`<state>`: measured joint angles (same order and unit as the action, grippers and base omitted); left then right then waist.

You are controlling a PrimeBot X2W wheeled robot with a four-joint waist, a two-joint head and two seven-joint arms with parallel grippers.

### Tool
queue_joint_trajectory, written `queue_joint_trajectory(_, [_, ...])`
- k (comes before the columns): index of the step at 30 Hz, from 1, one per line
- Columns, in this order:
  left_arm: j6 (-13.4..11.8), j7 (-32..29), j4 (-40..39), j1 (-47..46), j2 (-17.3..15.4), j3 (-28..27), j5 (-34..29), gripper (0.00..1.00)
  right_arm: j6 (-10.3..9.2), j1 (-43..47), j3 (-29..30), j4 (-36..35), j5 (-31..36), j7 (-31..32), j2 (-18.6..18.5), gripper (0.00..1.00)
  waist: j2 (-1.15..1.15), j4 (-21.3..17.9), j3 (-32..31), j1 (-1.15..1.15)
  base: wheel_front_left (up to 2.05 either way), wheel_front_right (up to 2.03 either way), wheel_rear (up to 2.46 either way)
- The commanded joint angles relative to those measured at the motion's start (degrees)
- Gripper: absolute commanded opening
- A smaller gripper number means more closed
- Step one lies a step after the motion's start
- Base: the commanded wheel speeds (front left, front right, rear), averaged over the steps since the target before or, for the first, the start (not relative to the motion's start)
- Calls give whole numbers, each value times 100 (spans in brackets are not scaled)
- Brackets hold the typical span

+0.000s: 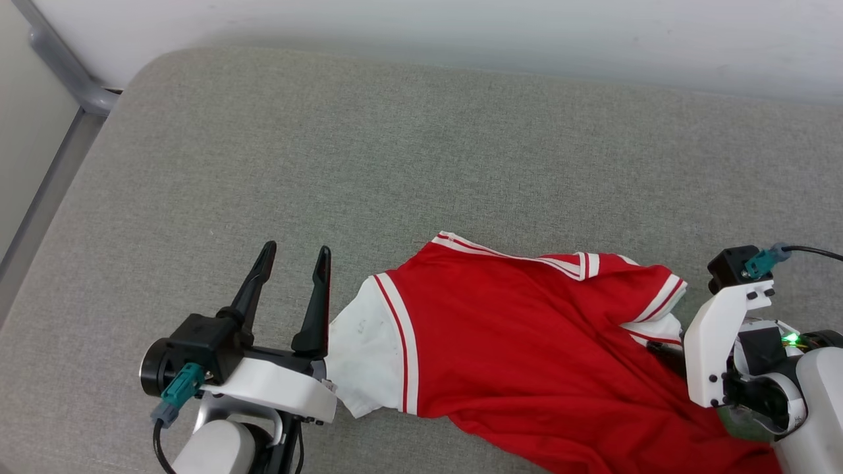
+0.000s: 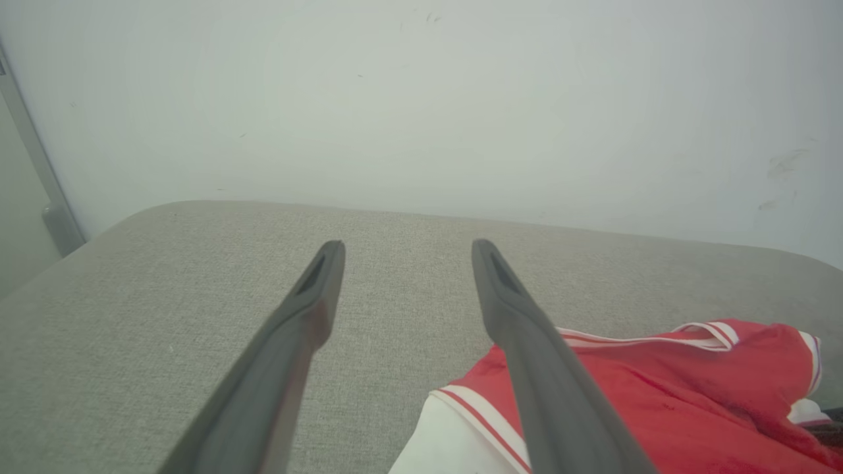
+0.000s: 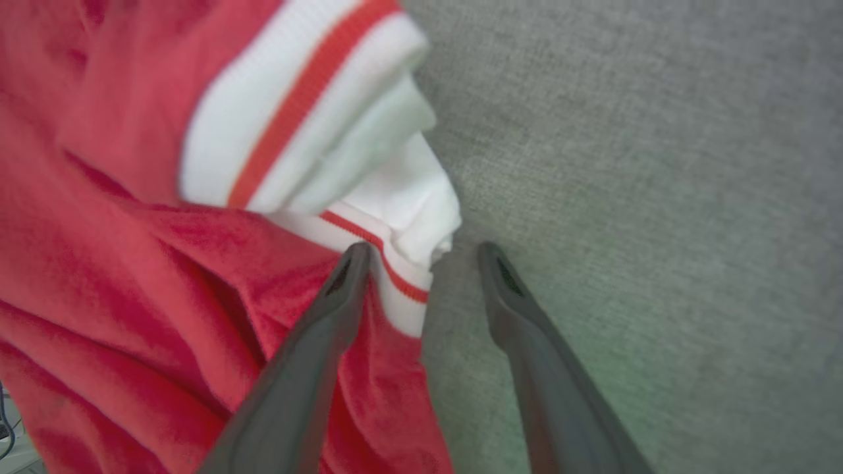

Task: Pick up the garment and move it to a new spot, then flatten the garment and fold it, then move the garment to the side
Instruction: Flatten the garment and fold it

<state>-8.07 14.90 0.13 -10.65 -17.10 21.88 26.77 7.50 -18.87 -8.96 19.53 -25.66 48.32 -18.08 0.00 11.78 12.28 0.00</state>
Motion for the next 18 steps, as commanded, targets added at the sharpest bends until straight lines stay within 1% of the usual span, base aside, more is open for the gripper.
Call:
queue_joint_trajectory(1, [43,39,14,-28,23,-27,-59,100,-2,134,-161,264,-47,31,69,0,0,-4,-8,0,0,0,0])
queue_joint_trajectory(6, [143,39,-5,81,16,-67,-177,100,-7,-209,-54,75,-134,-391,-133,0,0,-95,-56,0,0,0,0])
queue_joint_trajectory(10, [177,35,51,181,50,-123,-196,100,-4,-314,290,-209,-77,-823,-202,0,0,-219,-164,0,0,0,0])
queue_joint_trajectory(12, [184,32,97,240,63,-131,-184,100,-3,-201,561,-364,41,-996,-207,0,0,-284,-225,0,0,0,0])
queue_joint_trajectory(13, [213,29,175,329,83,-152,-149,100,-3,356,1472,-772,309,-1174,-4,0,0,-451,-323,0,0,0,0])
queue_joint_trajectory(15, [232,29,219,359,92,-155,-123,100,-3,651,1793,-877,412,-1205,139,0,0,-508,-347,0,0,0,0])
queue_joint_trajectory(16, [240,27,271,390,89,-146,-86,100,-3,996,2110,-904,472,-1213,347,0,0,-557,-363,0,0,0,0])
queue_joint_trajectory(18, [231,15,311,409,88,-142,-78,100,-3,1285,2371,-878,552,-1308,556,0,0,-591,-371,0,0,0,0])
